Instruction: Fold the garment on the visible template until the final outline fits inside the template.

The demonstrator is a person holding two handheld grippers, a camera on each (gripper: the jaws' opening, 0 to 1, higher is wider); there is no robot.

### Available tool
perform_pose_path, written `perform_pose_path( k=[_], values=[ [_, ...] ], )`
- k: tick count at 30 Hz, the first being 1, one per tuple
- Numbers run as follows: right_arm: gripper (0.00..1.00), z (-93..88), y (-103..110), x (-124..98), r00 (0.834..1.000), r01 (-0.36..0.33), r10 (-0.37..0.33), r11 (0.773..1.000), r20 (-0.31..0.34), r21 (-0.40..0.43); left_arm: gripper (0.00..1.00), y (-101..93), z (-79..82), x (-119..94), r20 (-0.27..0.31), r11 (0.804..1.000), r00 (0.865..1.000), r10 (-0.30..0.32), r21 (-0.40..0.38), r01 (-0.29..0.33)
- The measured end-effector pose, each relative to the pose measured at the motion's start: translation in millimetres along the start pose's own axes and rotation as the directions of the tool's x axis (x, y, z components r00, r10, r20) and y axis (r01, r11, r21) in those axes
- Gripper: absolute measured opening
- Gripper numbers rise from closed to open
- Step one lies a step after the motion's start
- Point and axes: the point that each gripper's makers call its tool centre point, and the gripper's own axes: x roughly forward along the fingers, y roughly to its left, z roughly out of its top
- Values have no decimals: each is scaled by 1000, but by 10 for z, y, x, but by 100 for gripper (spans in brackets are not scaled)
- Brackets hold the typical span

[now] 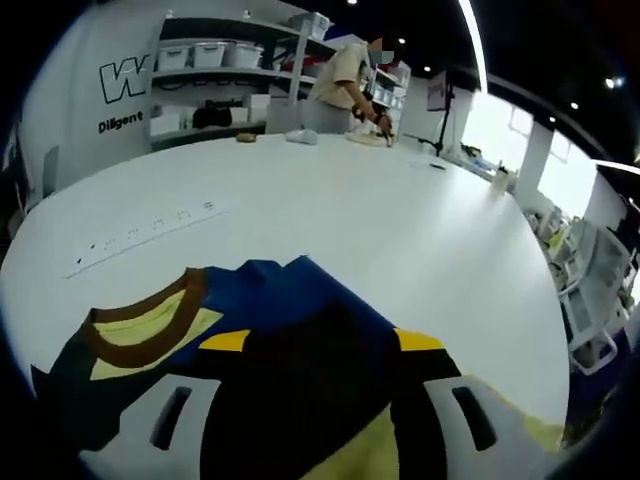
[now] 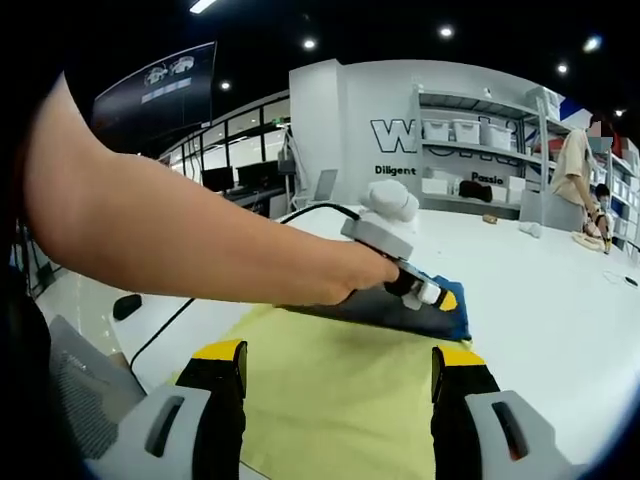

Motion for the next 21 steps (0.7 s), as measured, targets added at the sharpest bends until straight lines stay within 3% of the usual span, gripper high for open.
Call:
perform_pose_path(
  k=[7, 21],
  values=[
    [75, 3, 40, 2, 1000, -12, 12, 1000, -1, -15, 49, 140, -13, -215, 18, 1000, 999, 27, -8, -27],
    [75, 15, 94, -7, 1000, -27, 27, 999, 2, -40, 48, 228, -64, -623, 52, 999, 997, 49, -19, -48]
  ],
)
